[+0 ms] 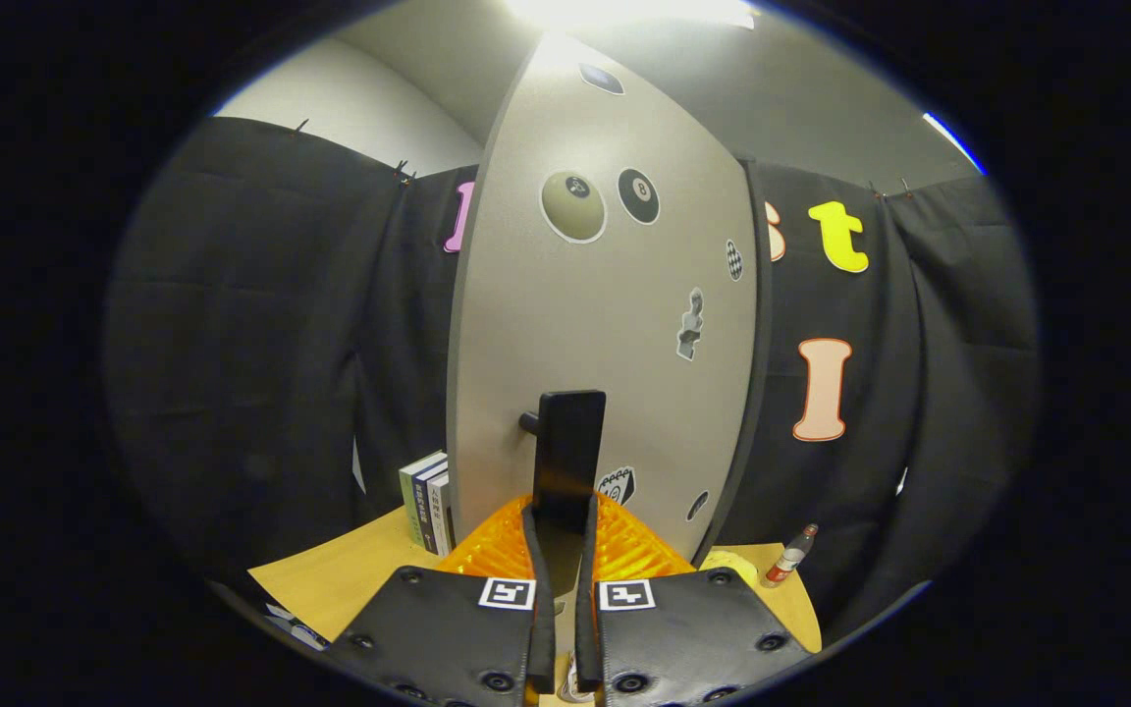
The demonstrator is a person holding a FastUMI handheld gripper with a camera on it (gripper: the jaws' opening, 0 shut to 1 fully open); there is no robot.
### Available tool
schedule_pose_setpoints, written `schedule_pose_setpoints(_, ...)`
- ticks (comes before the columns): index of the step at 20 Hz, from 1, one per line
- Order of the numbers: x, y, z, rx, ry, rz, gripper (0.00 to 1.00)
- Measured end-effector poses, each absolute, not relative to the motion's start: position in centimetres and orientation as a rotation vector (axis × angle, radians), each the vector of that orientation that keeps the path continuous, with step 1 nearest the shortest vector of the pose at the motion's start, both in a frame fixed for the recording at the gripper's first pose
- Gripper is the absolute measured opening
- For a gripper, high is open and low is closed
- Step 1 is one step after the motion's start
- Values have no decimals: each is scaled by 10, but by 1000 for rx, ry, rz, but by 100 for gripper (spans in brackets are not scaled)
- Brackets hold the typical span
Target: Open the shoe cabinet door, grab the shoes and put them into the shoe cabinet, then close the shoe cabinet door.
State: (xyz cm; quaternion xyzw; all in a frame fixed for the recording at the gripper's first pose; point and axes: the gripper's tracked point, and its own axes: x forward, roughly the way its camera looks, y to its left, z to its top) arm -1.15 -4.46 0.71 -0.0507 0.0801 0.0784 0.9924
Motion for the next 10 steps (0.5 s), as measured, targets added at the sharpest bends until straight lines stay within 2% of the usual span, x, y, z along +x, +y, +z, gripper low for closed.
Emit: schedule_pose_setpoints(10, -46, -113, 10, -100, 186, 57, 9)
